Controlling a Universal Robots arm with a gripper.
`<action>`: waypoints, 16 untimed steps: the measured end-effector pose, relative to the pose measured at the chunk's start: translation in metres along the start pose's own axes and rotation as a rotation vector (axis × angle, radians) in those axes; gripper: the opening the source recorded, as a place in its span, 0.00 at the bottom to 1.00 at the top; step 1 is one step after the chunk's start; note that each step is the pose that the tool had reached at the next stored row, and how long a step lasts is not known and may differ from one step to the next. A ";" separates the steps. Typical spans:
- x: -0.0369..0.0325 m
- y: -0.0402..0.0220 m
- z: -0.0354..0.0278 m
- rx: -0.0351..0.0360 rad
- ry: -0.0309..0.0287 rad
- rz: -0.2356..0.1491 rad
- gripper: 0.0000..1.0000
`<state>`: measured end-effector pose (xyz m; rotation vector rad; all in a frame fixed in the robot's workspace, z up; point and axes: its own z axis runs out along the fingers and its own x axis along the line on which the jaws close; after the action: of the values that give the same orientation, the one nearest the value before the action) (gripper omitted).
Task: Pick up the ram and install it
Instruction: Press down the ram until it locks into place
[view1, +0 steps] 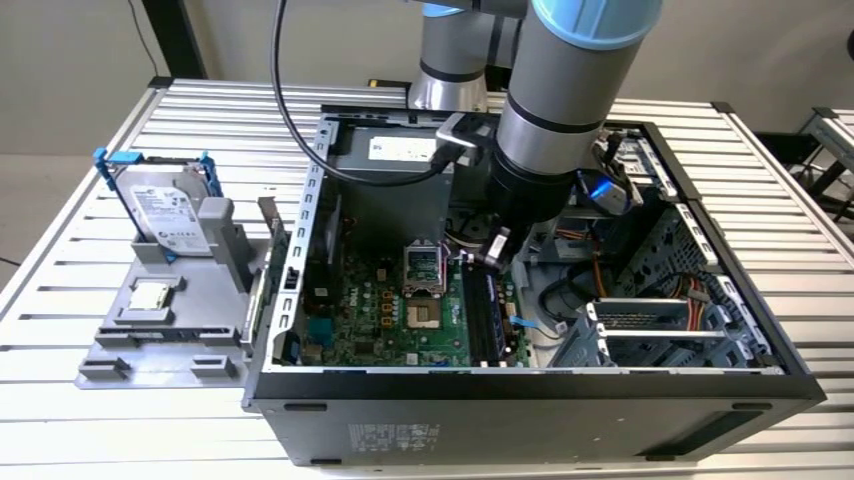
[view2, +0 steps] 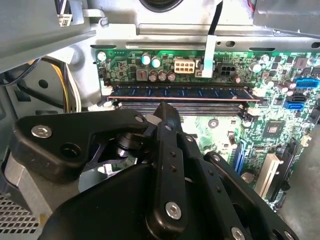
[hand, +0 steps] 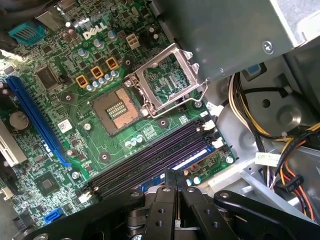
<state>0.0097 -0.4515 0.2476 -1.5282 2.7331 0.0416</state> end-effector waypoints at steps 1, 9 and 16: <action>0.0000 0.0000 0.0000 -0.0001 0.0001 -0.003 0.00; -0.0001 0.0001 -0.0001 -0.0006 0.0007 -0.030 0.00; 0.0000 0.0000 -0.0001 -0.0015 0.0015 -0.072 0.00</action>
<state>0.0096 -0.4514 0.2477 -1.6256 2.6776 0.0420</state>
